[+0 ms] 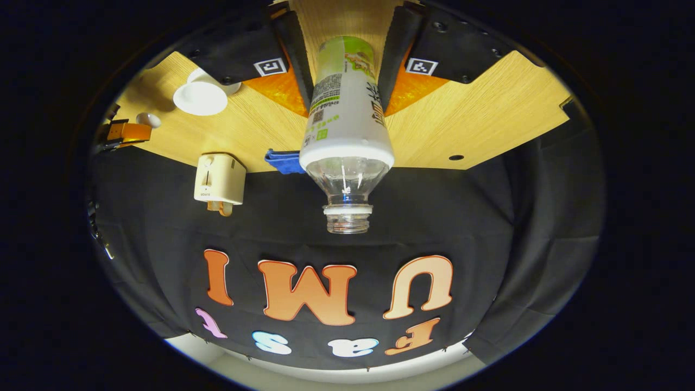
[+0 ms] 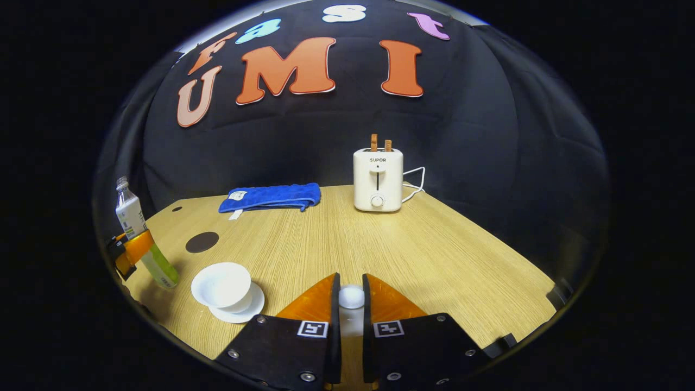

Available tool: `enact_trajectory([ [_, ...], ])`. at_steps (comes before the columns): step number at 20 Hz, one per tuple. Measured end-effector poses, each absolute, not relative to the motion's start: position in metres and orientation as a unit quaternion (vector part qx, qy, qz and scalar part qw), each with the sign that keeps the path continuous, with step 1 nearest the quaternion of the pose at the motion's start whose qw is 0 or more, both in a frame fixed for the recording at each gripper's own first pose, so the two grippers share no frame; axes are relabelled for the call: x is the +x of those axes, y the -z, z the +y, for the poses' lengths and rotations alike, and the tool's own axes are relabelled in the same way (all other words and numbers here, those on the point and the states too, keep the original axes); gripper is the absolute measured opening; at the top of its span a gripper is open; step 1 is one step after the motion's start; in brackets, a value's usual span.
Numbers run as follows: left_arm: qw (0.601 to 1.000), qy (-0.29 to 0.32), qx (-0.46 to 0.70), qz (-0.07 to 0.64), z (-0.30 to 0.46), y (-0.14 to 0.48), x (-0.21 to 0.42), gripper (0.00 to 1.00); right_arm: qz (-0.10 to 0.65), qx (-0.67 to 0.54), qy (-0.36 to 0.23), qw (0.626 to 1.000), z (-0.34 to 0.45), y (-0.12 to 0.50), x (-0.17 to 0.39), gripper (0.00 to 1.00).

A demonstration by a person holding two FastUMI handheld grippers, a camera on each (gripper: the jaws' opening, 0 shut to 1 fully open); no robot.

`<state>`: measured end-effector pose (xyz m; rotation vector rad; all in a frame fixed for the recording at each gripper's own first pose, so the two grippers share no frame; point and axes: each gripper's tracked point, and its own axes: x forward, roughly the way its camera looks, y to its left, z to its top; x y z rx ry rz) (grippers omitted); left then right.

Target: Open the teacup lid with one hand, grasp the water bottle and pour water into the teacup with the other hand; after pouring, place the water bottle on the coaster and then close the teacup lid.

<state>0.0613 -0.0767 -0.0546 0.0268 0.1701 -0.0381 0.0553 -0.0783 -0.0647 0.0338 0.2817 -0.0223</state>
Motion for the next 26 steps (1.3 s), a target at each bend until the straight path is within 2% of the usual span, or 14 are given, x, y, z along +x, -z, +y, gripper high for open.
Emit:
enact_trajectory([
  [4,0.994,0.043,0.067,0.072,-0.083,0.035,0.054,0.64,0.142,0.014,0.012,0.99,-0.076,0.066,0.054,0.16],
  [10,0.965,0.078,0.245,0.051,-0.091,0.017,0.053,0.64,0.138,0.016,0.016,0.99,-0.079,0.061,0.05,0.16],
  [18,0.873,0.143,0.465,0.049,-0.125,0.029,0.064,0.65,0.135,0.024,0.024,0.99,-0.086,0.058,0.048,0.16],
  [26,0.767,0.199,0.608,0.043,-0.159,0.047,0.07,0.63,0.136,0.025,0.029,0.99,-0.09,0.058,0.047,0.16],
])
